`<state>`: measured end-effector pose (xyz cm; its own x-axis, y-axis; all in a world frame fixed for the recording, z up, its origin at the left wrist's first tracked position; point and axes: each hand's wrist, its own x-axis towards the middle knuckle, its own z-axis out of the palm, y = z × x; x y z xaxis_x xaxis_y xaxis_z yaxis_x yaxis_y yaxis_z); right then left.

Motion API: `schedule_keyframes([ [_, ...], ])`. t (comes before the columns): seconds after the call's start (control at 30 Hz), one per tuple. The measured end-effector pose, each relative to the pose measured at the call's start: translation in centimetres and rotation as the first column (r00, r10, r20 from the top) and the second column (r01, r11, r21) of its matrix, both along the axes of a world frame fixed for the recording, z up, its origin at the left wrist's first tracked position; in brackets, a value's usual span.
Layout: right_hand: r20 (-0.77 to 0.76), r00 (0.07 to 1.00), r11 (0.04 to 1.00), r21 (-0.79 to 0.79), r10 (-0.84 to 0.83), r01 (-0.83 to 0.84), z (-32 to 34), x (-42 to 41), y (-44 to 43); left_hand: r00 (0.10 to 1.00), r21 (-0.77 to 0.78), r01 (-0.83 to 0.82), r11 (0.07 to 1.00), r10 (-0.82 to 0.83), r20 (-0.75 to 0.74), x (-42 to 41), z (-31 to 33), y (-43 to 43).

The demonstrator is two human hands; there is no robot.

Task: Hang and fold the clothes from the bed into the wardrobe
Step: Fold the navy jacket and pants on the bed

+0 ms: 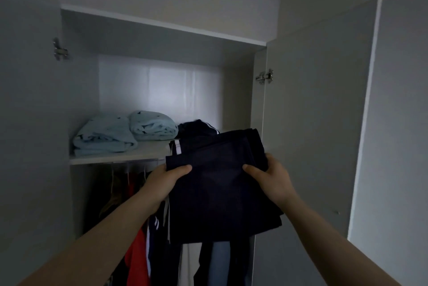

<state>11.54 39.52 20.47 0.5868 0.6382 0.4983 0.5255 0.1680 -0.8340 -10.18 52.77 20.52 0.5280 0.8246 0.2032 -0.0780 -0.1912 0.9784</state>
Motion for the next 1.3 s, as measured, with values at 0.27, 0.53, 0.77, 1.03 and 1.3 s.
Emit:
schedule_keyframes([
  [0.27,-0.016,0.999,0.998,0.049,0.047,-0.047,1.0,8.6,10.5,1.0,0.055,0.003,0.999,-0.003,-0.009,8.7,1.1,10.6],
  [0.53,0.012,0.992,0.991,0.042,0.124,-0.124,4.5,17.7,21.3,0.998,0.074,-0.039,0.996,0.036,0.041,16.1,4.2,19.7],
  [0.77,0.044,0.988,0.989,0.025,0.148,-0.149,6.1,21.6,30.9,0.996,0.034,-0.053,0.998,0.05,0.08,19.7,5.0,28.4],
  [1.03,-0.028,0.991,0.991,0.013,0.131,-0.13,7.8,24.7,41.2,0.969,-0.064,0.227,0.972,-0.219,0.113,22.1,7.3,38.2],
  [1.3,-0.115,0.989,0.996,-0.014,0.088,-0.09,9.2,28.5,50.0,0.992,0.141,0.117,0.983,-0.123,0.041,25.7,8.7,46.7],
])
